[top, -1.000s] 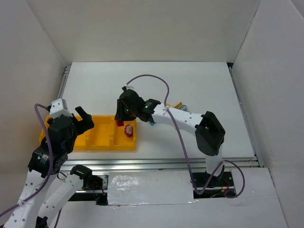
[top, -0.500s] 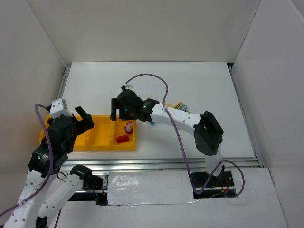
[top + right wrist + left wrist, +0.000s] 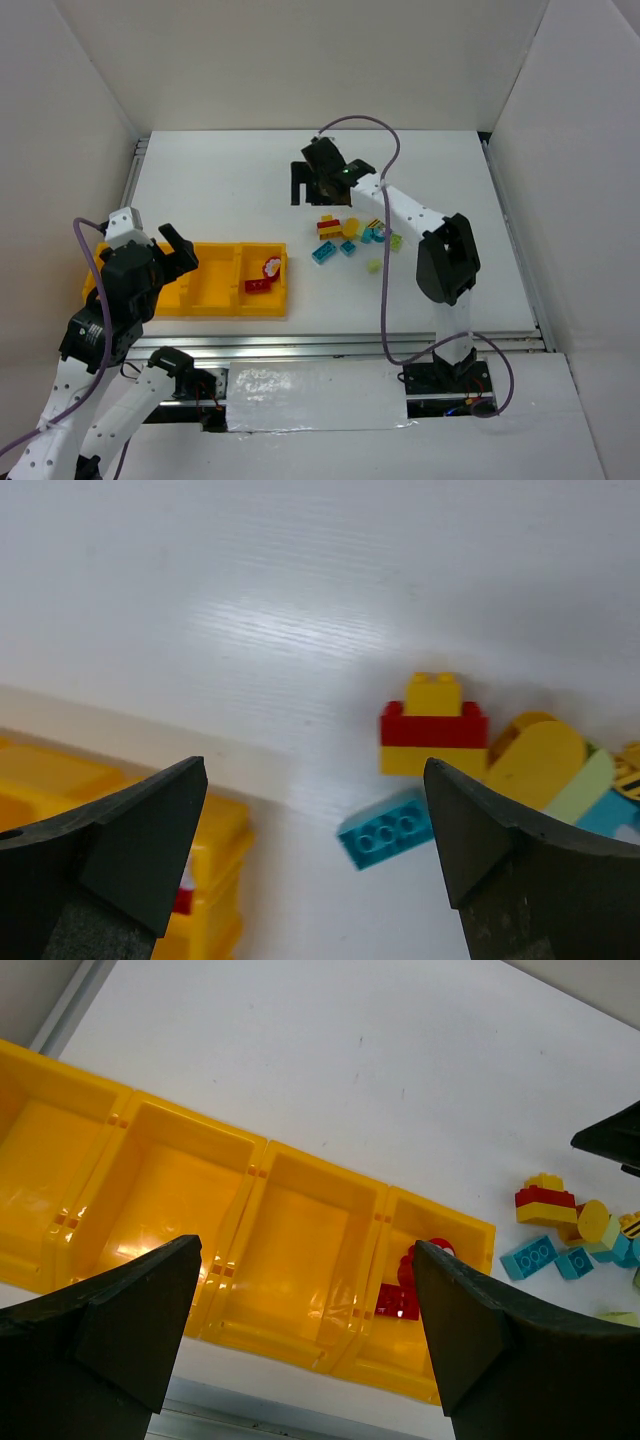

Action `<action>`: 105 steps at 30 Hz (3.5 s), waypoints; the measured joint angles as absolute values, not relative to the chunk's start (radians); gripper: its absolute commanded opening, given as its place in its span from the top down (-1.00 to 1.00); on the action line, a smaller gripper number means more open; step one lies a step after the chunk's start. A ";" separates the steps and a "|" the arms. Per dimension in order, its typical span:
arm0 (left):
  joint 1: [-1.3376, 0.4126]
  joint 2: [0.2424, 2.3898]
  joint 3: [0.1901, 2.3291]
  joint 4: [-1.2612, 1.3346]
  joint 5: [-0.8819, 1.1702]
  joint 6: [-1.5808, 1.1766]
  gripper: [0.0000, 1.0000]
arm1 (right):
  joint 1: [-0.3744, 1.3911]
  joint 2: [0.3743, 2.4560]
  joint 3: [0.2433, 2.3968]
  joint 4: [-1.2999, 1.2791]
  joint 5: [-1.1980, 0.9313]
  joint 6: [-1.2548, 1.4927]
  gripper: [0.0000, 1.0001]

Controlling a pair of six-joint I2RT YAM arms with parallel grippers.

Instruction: Sort the legos into containers by color

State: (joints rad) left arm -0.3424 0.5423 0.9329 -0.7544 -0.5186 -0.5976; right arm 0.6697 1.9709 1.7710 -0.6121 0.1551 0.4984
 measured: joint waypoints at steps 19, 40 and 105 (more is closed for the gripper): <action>-0.342 0.568 0.931 -0.754 -0.511 -0.579 -0.99 | 0.606 2.252 1.908 -0.756 0.233 0.412 -0.91; -0.342 0.568 0.931 -0.754 -0.503 -0.578 -0.99 | 0.588 2.146 1.747 -0.682 0.300 0.448 -0.91; -0.342 0.593 1.052 -0.731 -0.356 -0.666 -0.99 | 0.834 1.710 1.483 -0.449 0.128 0.167 1.00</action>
